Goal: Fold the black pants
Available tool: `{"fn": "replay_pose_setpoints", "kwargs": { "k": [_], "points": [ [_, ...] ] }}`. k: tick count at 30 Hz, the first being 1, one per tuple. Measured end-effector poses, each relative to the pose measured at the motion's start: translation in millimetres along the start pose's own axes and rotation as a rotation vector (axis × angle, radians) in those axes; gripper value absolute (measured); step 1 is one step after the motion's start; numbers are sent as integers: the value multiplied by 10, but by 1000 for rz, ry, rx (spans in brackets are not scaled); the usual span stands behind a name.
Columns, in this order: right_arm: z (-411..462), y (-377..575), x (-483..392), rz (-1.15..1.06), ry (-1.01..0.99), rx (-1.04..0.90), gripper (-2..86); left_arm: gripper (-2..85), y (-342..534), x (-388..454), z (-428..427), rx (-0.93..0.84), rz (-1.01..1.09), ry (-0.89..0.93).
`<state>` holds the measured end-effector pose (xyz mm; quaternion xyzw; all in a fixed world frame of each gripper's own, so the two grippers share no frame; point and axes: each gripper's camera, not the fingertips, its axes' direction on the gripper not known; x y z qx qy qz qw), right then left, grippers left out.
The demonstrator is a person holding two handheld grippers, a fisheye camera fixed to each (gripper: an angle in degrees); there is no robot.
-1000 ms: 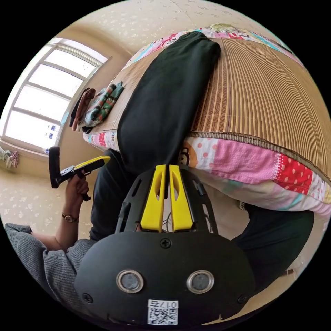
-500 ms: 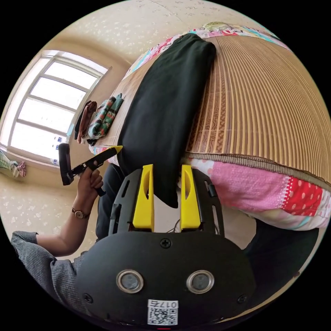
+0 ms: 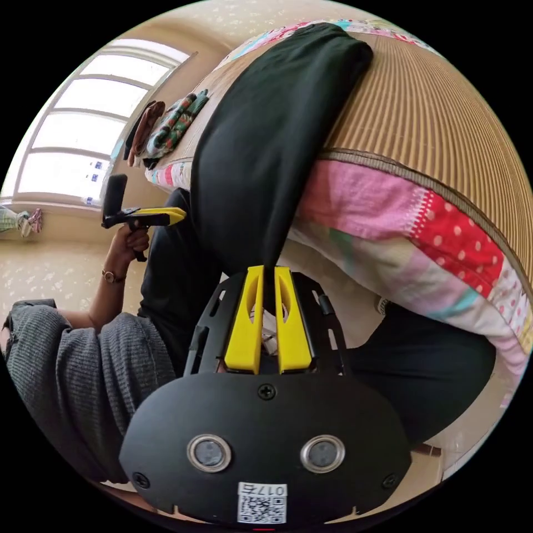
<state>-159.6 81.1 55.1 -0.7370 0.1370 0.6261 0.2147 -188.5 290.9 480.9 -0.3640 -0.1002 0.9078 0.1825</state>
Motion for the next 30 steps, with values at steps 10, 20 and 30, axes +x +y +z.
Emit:
{"fn": "replay_pose_setpoints", "kwargs": {
  "k": [10,20,30],
  "points": [
    [-965,-393,993,108,-189,330,119,157,-835,-623,-491,364,-93,-103],
    [-911,-1088,1469,182,-233,349,147,187,-1248,-714,-255,352,-148,-172],
    [-959,-859,2100,149,-491,205,133,161,-1029,-1134,-310,163,-133,34]
  ]
}}
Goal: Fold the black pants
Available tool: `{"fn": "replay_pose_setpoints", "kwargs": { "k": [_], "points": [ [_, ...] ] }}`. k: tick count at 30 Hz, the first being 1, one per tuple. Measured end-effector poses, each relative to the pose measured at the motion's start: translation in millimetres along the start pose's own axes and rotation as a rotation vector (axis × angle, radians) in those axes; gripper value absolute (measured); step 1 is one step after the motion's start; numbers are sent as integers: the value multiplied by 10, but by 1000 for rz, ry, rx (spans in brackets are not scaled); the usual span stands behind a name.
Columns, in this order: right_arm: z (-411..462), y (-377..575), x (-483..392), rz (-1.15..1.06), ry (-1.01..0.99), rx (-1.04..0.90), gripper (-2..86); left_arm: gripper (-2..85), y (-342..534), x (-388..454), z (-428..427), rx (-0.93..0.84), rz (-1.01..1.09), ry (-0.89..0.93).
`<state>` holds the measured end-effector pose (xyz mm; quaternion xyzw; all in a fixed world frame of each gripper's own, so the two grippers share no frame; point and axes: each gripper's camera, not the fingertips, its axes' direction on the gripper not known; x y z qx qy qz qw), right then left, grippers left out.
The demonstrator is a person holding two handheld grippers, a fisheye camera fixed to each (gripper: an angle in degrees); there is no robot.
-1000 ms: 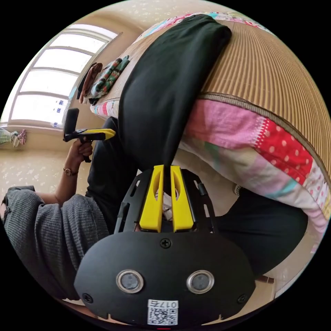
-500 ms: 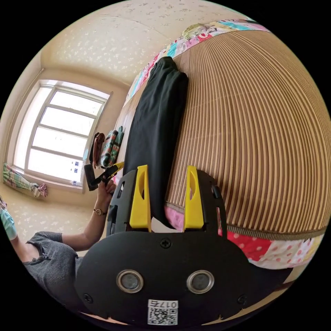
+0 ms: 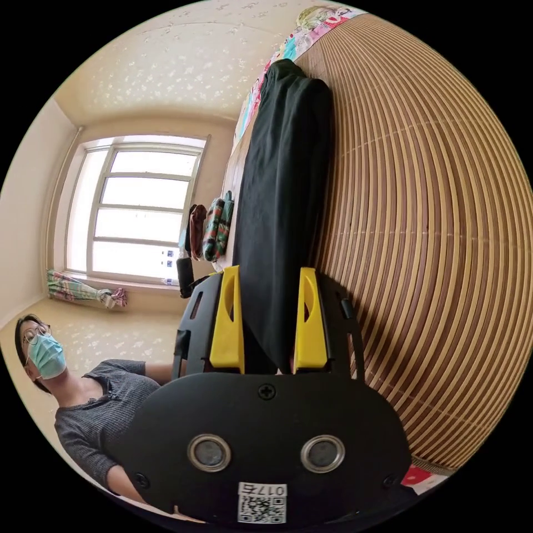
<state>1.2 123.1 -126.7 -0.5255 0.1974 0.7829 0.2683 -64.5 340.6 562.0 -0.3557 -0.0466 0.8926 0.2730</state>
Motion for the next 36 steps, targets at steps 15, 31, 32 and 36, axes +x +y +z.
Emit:
{"fn": "replay_pose_setpoints", "kwargs": {
  "k": [15,31,32,36],
  "points": [
    [-788,705,-178,-165,-151,85,20,38,608,55,-365,43,178,200],
    [-2709,2507,-3124,-971,-291,398,12,34,2321,2777,-2224,765,829,428],
    [-2819,2654,-3370,-1019,-284,424,12,34,2416,3006,-2327,795,864,431],
    [-3109,3034,-4092,-1089,-239,522,12,33,2651,3593,-2552,881,958,445]
  ]
}}
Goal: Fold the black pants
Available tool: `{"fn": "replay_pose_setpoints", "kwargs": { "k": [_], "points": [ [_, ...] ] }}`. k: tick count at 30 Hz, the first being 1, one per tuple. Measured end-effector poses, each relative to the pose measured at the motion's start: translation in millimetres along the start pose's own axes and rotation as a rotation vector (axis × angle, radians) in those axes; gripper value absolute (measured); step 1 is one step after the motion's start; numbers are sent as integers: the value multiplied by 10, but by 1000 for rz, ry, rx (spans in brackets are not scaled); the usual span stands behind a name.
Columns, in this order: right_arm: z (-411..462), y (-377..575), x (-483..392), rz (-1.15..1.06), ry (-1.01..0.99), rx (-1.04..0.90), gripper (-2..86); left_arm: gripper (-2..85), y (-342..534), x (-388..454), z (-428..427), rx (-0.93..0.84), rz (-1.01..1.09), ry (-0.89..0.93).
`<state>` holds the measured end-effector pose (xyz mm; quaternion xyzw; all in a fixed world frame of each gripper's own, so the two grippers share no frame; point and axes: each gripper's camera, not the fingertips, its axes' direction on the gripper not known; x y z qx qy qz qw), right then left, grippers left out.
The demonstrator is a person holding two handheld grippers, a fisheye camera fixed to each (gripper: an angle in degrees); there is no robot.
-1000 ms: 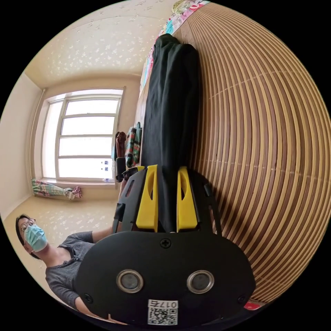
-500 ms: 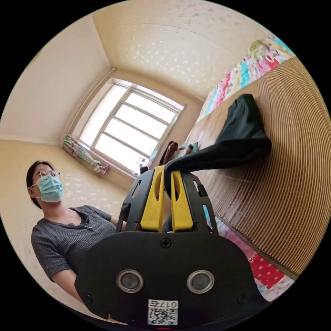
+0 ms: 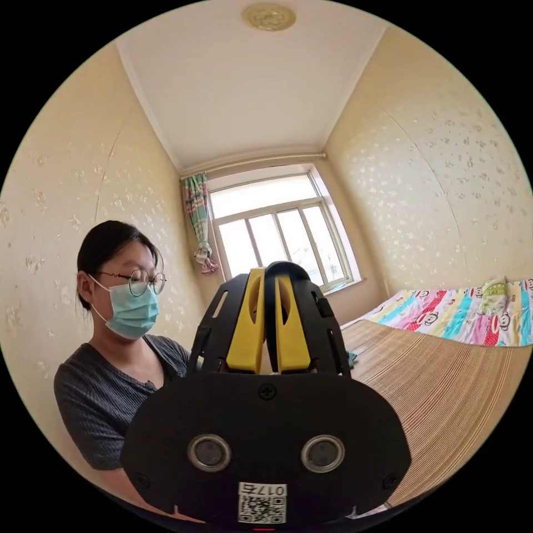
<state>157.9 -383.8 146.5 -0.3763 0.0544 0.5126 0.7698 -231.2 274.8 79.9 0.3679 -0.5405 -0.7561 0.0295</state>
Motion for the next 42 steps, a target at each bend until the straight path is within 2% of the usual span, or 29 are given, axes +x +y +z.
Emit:
{"fn": "replay_pose_setpoints", "kwargs": {
  "k": [4,6,9,12,14,16,18,20,21,25,29,33,36,38,40,42],
  "points": [
    [38,-272,-82,-8,-75,44,13,29,-307,233,244,-12,-27,-96],
    [84,-339,197,82,-102,64,13,22,-345,240,384,-24,-27,-152],
    [166,-316,759,185,-3,60,12,19,-329,-6,703,-82,-77,-255],
    [351,-257,1511,241,195,11,12,18,-235,-654,1133,-192,-182,-345],
    [496,-183,2034,189,297,-23,11,20,-50,-1313,1590,-329,-167,-496],
    [564,2,2734,345,310,-5,12,22,208,-1811,1915,-453,-146,-574],
    [632,367,3491,578,338,-1,12,23,539,-2296,2090,-556,-256,-560],
    [706,693,3778,648,422,-61,12,27,1130,-2772,2170,-681,-424,-512],
    [753,966,3897,684,418,-91,13,29,1296,-2834,2168,-712,-445,-516],
    [752,1877,3829,707,308,-104,16,36,2401,-2737,1835,-730,-543,-404],
    [658,2952,3102,704,218,-153,19,38,3152,-2125,1387,-683,-646,-273],
    [687,3889,2480,861,397,-249,26,41,3697,-1676,1294,-795,-720,-322],
    [664,4179,2207,952,484,-185,41,67,3954,-1581,1210,-882,-780,-476],
    [560,4271,2133,1015,472,-74,56,132,3820,-1651,1022,-784,-798,-615],
    [481,4325,2103,1027,396,26,69,176,3643,-1808,906,-655,-815,-618],
    [471,4351,2132,1047,340,55,88,184,3518,-2063,902,-578,-824,-564]
  ]
}}
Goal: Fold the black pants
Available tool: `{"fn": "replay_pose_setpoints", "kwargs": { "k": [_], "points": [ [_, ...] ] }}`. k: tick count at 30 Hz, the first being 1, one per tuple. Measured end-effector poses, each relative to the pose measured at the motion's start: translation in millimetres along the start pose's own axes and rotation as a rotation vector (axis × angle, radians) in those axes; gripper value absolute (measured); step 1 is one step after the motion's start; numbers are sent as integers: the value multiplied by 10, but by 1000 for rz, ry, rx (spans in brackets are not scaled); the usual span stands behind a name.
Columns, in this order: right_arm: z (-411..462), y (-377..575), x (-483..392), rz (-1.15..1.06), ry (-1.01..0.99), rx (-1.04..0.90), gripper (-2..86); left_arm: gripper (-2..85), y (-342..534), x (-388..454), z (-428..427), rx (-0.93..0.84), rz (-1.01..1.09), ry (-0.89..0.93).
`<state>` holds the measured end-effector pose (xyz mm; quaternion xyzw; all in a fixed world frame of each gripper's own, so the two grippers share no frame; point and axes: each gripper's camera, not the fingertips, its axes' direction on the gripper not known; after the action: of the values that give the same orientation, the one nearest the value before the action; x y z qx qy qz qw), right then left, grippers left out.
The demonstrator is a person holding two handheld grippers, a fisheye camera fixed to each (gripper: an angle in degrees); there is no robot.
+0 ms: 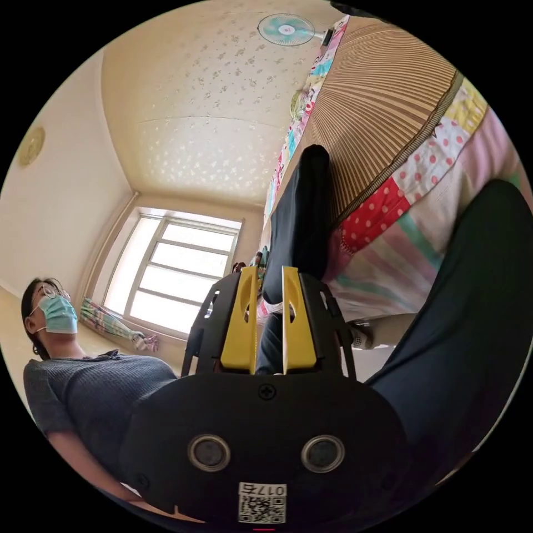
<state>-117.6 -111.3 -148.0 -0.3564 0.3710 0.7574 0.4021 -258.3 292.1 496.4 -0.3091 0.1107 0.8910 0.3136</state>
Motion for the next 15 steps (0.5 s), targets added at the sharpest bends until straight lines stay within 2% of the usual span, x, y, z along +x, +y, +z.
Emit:
{"fn": "replay_pose_setpoints", "kwargs": {
  "k": [4,6,8,13,15],
  "points": [
    [194,-61,-47,11,65,-87,126,205,-632,-156,467,-135,-31,16],
    [339,-72,-139,0,84,-121,137,196,-747,-146,648,-153,-22,-46],
    [418,-68,-190,8,80,-131,145,175,-820,-114,938,-282,-29,-134],
    [524,9,-228,79,21,-129,176,150,-829,-27,897,-325,-170,-146],
    [621,24,-123,131,66,-164,201,126,-829,-51,915,-351,-195,-128]
  ]
}}
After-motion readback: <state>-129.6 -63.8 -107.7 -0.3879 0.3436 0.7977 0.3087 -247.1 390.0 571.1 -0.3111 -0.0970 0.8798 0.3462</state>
